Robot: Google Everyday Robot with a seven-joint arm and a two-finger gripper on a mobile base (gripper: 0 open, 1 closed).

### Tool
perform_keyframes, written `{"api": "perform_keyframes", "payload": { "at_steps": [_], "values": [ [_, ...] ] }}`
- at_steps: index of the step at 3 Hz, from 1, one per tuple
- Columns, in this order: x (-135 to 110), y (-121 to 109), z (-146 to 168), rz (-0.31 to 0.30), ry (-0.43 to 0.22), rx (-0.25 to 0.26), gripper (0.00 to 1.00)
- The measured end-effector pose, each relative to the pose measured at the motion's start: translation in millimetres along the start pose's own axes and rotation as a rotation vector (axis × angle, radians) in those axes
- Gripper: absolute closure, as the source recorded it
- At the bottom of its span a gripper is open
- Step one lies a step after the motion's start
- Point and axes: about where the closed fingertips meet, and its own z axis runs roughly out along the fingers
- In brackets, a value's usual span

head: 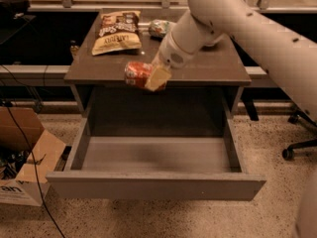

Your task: Place coke can into top drawer

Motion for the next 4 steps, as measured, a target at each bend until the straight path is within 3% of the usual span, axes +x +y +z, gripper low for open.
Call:
{"api": "perform_keyframes", "payload": {
  "at_steps": [1, 2, 3, 4],
  "values": [
    [27.0, 47.8, 20.7, 0.104, -0.009, -0.05, 1.0],
    [72.0, 103.3, 78.7, 0.235, 0.064, -0.166, 0.98],
    [94.4, 120.4, 112.5, 0.306, 0.097, -0.188, 0.75],
    [118.6, 118.6, 136.0, 0.399, 0.095, -0.154, 0.52]
  ]
}}
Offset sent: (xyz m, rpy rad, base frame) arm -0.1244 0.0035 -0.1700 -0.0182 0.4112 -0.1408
